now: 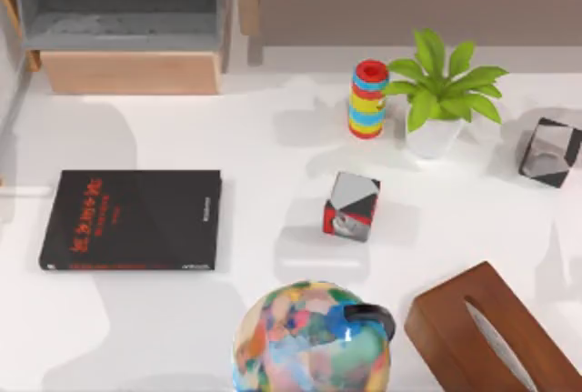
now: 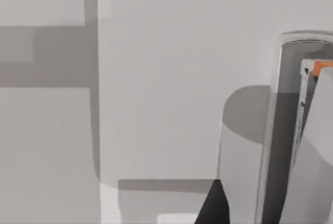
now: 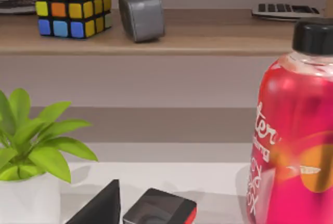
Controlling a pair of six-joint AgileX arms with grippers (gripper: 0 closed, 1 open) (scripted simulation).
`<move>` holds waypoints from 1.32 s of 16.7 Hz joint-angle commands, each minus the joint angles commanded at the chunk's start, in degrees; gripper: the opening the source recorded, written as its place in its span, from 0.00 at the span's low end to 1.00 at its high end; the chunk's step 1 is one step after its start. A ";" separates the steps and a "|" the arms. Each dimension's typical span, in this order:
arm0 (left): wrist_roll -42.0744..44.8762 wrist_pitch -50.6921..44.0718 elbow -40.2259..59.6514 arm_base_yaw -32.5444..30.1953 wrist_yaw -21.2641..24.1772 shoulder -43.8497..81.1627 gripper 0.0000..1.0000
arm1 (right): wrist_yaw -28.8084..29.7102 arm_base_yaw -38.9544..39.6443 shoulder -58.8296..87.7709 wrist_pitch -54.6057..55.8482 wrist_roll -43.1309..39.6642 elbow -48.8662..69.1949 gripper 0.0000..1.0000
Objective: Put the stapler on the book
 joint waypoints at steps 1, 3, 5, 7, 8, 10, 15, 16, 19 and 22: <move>0.00 0.00 0.00 0.00 0.00 0.00 0.17 | 0.00 0.00 0.00 0.00 0.00 0.00 1.00; 0.00 0.00 0.00 0.00 0.00 0.00 0.02 | 0.00 0.00 0.00 0.00 0.00 0.00 1.00; 0.00 0.00 0.00 0.00 0.00 0.00 0.00 | 0.00 0.00 0.00 0.00 0.00 0.00 1.00; 0.00 0.00 0.00 0.00 0.00 0.00 0.00 | 0.00 0.00 0.00 0.00 0.00 0.00 1.00; 0.00 0.00 0.00 0.00 0.00 0.00 0.00 | 0.00 0.00 0.00 0.00 0.00 0.00 1.00; 0.00 0.00 0.00 0.00 0.00 0.00 0.00 | 0.00 0.00 0.00 0.00 0.00 0.00 1.00; -0.16 -0.38 -0.27 0.46 0.22 -1.44 0.00 | 0.00 0.00 0.00 0.00 0.00 0.00 1.00; -0.37 -0.63 -0.86 0.63 0.40 -2.63 0.00 | 0.00 0.00 0.00 0.00 0.00 0.00 1.00; -1.19 -0.52 -3.66 0.94 0.73 -8.13 0.00 | 0.00 0.00 0.00 0.00 0.00 0.00 1.00; -2.18 1.08 -7.51 0.31 0.38 -15.96 0.00 | 0.00 0.00 0.00 0.00 0.00 0.00 1.00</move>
